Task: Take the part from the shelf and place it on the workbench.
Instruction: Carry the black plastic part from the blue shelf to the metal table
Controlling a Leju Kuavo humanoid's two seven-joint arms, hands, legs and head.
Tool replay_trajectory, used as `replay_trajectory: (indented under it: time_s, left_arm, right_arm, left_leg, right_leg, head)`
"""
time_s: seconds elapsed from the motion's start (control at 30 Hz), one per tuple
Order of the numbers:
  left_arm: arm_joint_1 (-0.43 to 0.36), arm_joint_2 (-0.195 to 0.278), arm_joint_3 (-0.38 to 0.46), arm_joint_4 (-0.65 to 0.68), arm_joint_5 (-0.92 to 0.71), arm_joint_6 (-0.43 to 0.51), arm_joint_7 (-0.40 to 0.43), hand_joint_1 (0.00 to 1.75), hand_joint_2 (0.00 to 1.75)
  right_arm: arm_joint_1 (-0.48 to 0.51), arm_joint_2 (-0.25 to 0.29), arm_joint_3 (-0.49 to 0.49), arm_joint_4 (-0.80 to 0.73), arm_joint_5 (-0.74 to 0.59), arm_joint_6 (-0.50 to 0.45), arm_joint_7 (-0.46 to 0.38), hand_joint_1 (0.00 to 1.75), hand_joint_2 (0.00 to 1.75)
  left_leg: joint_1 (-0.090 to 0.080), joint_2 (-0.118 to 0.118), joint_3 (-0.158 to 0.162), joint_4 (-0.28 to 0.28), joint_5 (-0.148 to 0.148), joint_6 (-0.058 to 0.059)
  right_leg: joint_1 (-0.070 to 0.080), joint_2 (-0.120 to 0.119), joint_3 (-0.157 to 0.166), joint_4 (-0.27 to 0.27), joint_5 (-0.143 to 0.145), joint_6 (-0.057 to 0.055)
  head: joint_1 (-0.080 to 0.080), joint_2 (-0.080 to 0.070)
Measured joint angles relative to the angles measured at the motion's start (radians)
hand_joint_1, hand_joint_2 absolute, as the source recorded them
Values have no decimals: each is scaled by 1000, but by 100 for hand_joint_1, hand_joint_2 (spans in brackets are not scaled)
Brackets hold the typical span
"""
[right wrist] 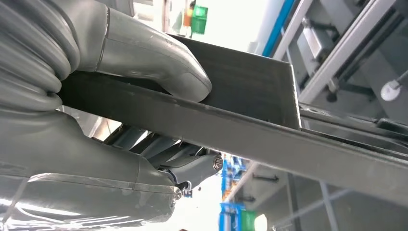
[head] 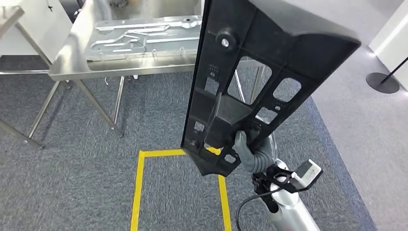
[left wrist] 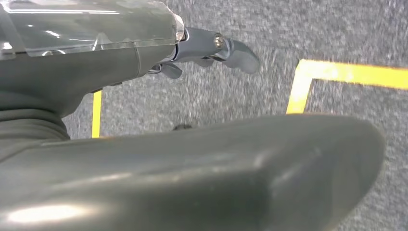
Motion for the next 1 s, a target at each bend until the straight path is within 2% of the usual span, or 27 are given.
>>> replay_trajectory:
  time_s: [0.07, 0.1, 0.13, 0.17, 0.2, 0.23, 0.27, 0.33, 0.37, 0.4, 0.47, 0.57, 0.67, 0.7, 0.77, 0.8, 0.83, 0.87, 0.9, 0.93, 0.97, 1.0]
  left_arm:
    - [-2, -3, 0, 0, -1, -2, 0, 0, 0]
    - [-3, -4, 0, 0, -1, -3, -1, 0, 0]
    - [-3, -4, 0, 0, -2, -3, -1, 0, 0]
    - [-2, -4, 0, 0, -2, -3, -1, 0, 0]
    - [-2, -4, 0, 0, -2, -3, -1, 0, 0]
    - [-1, -4, 0, 0, -4, -4, -2, 0, 0]
    - [0, -4, 0, 0, -5, -5, -2, 0, 0]
    - [0, -3, 0, 0, -9, -6, -2, 0, 0]
    - [-1, -2, 0, 0, -11, -6, -2, 0, 0]
    - [-1, -2, 0, 0, -12, -6, -3, 0, 0]
    - [-1, -1, 0, 0, -12, -6, -2, 0, 0]
    - [0, -2, 0, 0, -14, -5, -2, 0, 0]
    - [-2, -2, 0, 0, -15, -5, -2, 0, 0]
    - [-2, -2, 0, 0, -15, -5, -2, 0, 0]
    - [-3, -2, 1, 0, -15, -5, -2, 0, 0]
    - [-3, -3, 2, 0, -15, -5, -2, 0, 0]
    - [-3, -3, 3, 0, -15, -5, -2, 0, 0]
    - [-3, -4, 5, 0, -15, -4, -2, 0, 0]
    - [-3, -4, 6, 0, -14, -4, -2, 0, 0]
    - [-4, -5, 8, 0, -14, -4, -2, 0, 0]
    - [-5, -5, 10, 0, -13, -3, -2, 0, 0]
    - [-5, -5, 12, 0, -13, -3, -2, 0, 0]
  right_arm:
    - [-3, 1, -1, -2, 0, -2, -2, 175, 175]
    - [-2, 0, -2, -2, 1, -2, -3, 175, 175]
    - [0, 0, -3, -2, 1, -2, -3, 175, 175]
    - [3, 0, -4, -2, 1, -3, -3, 175, 175]
    - [6, 0, -5, -2, 1, -3, -3, 175, 175]
    - [8, 0, -6, -2, 1, -4, -3, 175, 175]
    - [10, 0, -7, -2, 1, -6, -3, 175, 175]
    - [11, 0, -10, -3, 2, -10, -3, 175, 175]
    - [12, 0, -12, -3, 2, -11, -3, 175, 175]
    - [14, 1, -14, -4, 3, -12, -3, 175, 175]
    - [17, 1, -19, -8, 4, -13, -2, 175, 175]
    - [20, 0, -28, -19, 4, -13, -3, 175, 175]
    - [20, 0, -30, -22, 4, -13, -3, 175, 175]
    - [20, 0, -31, -23, 4, -13, -3, 175, 175]
    - [23, 0, -34, -24, 3, -9, -3, 175, 175]
    - [26, 0, -37, -25, 3, -5, -3, 175, 175]
    - [28, 0, -39, -25, 3, -1, -3, 175, 175]
    - [28, 0, -41, -25, 3, 2, -3, 175, 175]
    - [27, 0, -42, -25, 3, 3, -3, 175, 175]
    - [26, 0, -43, -25, 3, 4, -3, 175, 175]
    - [25, 0, -44, -25, 3, 5, -3, 175, 175]
    - [25, 0, -44, -25, 2, 5, -3, 175, 175]
  left_leg:
    - [2, 6, -66, 110, 4, -6]
    - [2, 8, -109, 175, -14, -7]
    - [2, 10, -153, 233, -46, -8]
    - [1, 10, -189, 269, -78, -7]
    - [1, 11, -213, 280, -96, -5]
    - [0, 11, -222, 261, -86, -1]
    - [-2, 11, -216, 213, -49, 5]
    - [-11, 12, -183, 82, 54, 23]
    - [-16, 13, -170, 37, 76, 29]
    - [-20, 13, -163, 13, 87, 35]
    - [-21, 12, -158, 4, 87, 41]
    - [-12, 13, -142, -15, 111, 51]
    - [-10, 14, -140, -18, 112, 53]
    - [-10, 14, -140, -18, 112, 54]
    - [-11, 13, -139, -17, 108, 56]
    - [-11, 13, -137, -17, 105, 56]
    - [-11, 12, -134, -16, 100, 56]
    - [-11, 11, -129, -14, 95, 53]
    - [-12, 11, -124, -12, 90, 49]
    - [-13, 10, -121, -9, 85, 45]
    - [-15, 10, -120, -8, 81, 40]
    - [-16, 9, -119, -8, 78, 34]
  right_leg:
    - [1, 0, 19, -7, -10, -13]
    - [3, 0, 28, -10, -17, -18]
    - [6, 0, 37, -11, -25, -22]
    - [9, 1, 46, -11, -32, -25]
    - [12, 2, 55, -11, -40, -27]
    - [15, 3, 65, -11, -47, -28]
    - [17, 4, 75, -11, -53, -28]
    - [23, 5, 92, -11, -65, -25]
    - [24, 6, 97, -11, -69, -22]
    - [25, 6, 99, -11, -73, -17]
    - [26, 8, 102, -12, -81, -5]
    - [28, 6, 97, 16, -107, 10]
    - [27, 5, 83, 49, -128, 13]
    - [26, 5, 73, 68, -139, 14]
    - [21, 5, 16, 173, -179, 21]
    - [16, 4, -8, 209, -181, 25]
    - [12, 4, -14, 209, -164, 29]
    - [8, 3, 7, 157, -124, 31]
    - [8, 3, 41, 85, -94, 30]
    - [8, 3, 68, 28, -73, 26]
    - [9, 3, 83, -5, -66, 22]
    - [12, 3, 87, -13, -70, 16]
  head:
    - [0, 0]
    - [0, 0]
    - [0, 0]
    - [0, 0]
    - [0, 0]
    - [0, 0]
    - [0, 0]
    - [0, 0]
    - [0, 0]
    - [0, 0]
    - [0, 0]
    - [0, 0]
    - [0, 0]
    - [0, 0]
    - [0, 0]
    - [0, 0]
    - [0, 0]
    - [0, 0]
    - [0, 0]
    - [0, 0]
    - [0, 0]
    - [0, 0]
